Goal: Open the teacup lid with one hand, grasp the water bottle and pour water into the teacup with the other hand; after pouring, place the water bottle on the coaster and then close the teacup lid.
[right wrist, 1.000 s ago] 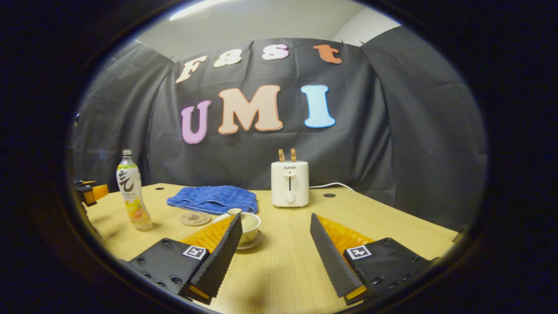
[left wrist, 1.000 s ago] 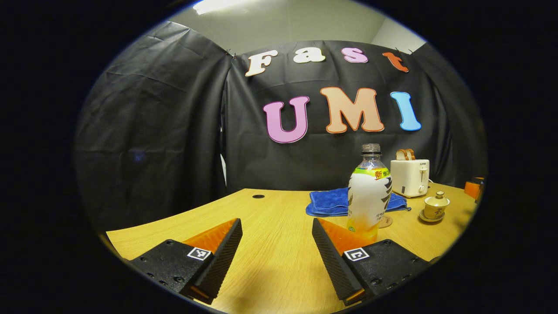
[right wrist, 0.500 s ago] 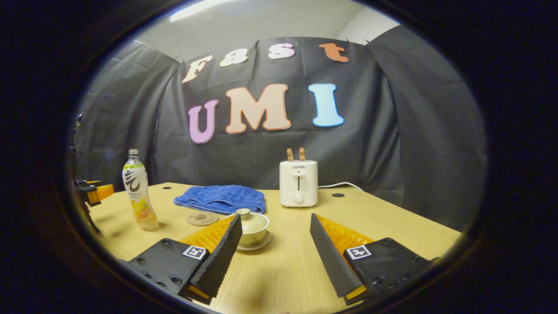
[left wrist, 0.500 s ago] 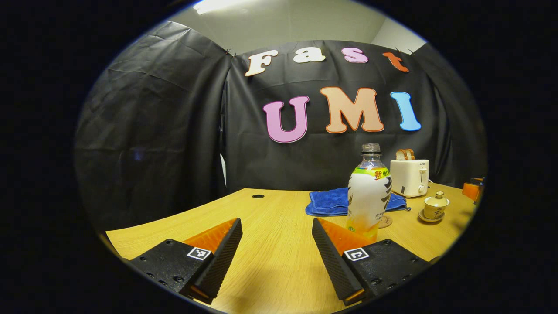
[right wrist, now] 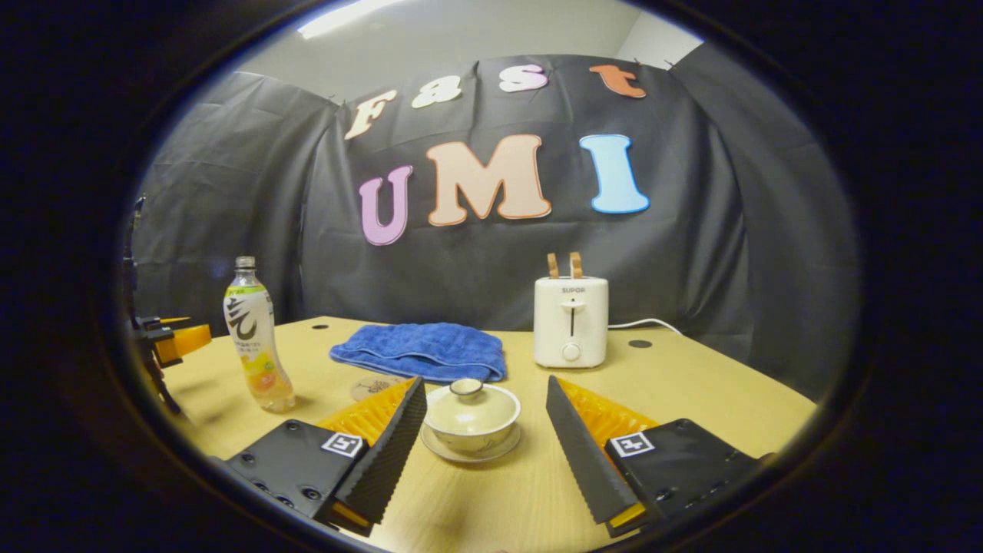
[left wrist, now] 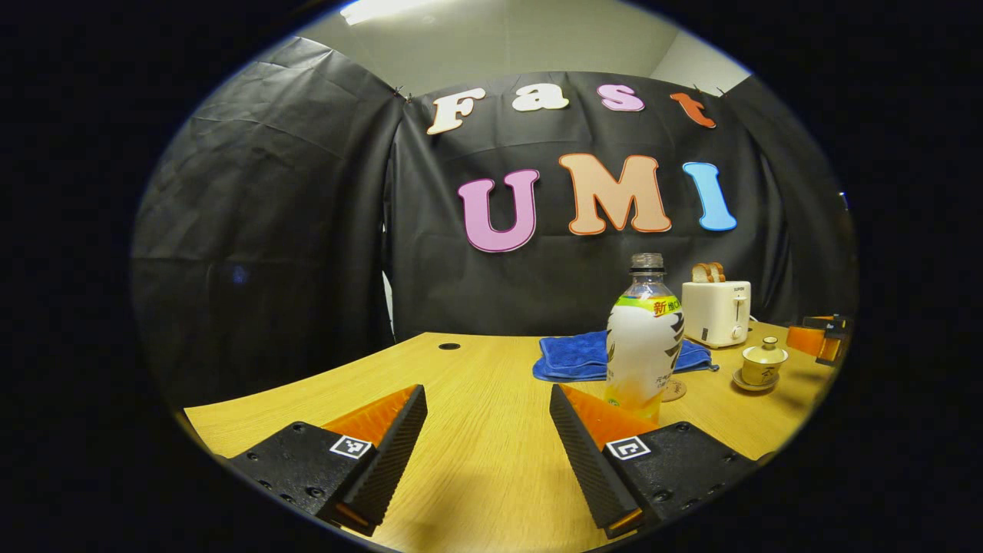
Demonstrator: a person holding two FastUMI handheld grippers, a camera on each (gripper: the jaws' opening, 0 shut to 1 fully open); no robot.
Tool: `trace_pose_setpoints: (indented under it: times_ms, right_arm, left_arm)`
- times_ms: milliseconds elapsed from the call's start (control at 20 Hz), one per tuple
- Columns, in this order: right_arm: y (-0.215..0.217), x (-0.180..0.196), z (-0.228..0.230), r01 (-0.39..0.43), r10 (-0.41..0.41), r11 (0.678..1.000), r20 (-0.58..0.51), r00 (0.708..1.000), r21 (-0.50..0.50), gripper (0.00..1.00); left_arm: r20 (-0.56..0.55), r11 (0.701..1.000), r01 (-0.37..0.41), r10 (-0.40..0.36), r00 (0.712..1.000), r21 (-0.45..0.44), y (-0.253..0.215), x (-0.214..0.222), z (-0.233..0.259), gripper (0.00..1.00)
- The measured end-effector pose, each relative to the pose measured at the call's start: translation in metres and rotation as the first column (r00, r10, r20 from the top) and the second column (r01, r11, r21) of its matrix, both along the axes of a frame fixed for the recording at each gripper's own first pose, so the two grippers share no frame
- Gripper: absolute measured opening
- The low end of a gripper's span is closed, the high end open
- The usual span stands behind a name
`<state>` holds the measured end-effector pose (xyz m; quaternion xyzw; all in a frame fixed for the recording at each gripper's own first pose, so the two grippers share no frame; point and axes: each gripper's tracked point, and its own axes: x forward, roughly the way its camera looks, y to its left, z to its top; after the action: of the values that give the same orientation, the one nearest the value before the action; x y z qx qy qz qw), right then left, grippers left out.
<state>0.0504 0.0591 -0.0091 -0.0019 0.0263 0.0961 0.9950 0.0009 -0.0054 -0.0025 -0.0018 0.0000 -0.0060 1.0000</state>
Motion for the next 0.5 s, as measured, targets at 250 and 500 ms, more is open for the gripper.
trace_pose_setpoints:
  times_ms: [250, 500]
  right_arm:
    - [0.014, 0.027, -0.005, -0.024, 0.024, 1.0, -0.025, 0.999, -0.007, 0.99]
    - [0.027, 0.045, -0.011, -0.048, 0.047, 0.999, -0.048, 0.998, -0.023, 0.9]
  left_arm:
    - [0.0, 1.0, 0.008, -0.008, 1.0, 0.0, -0.002, 0.0, -0.001, 0.94]
    - [0.0, 1.0, 0.011, -0.011, 1.0, 0.0, -0.003, 0.001, -0.001, 0.94]
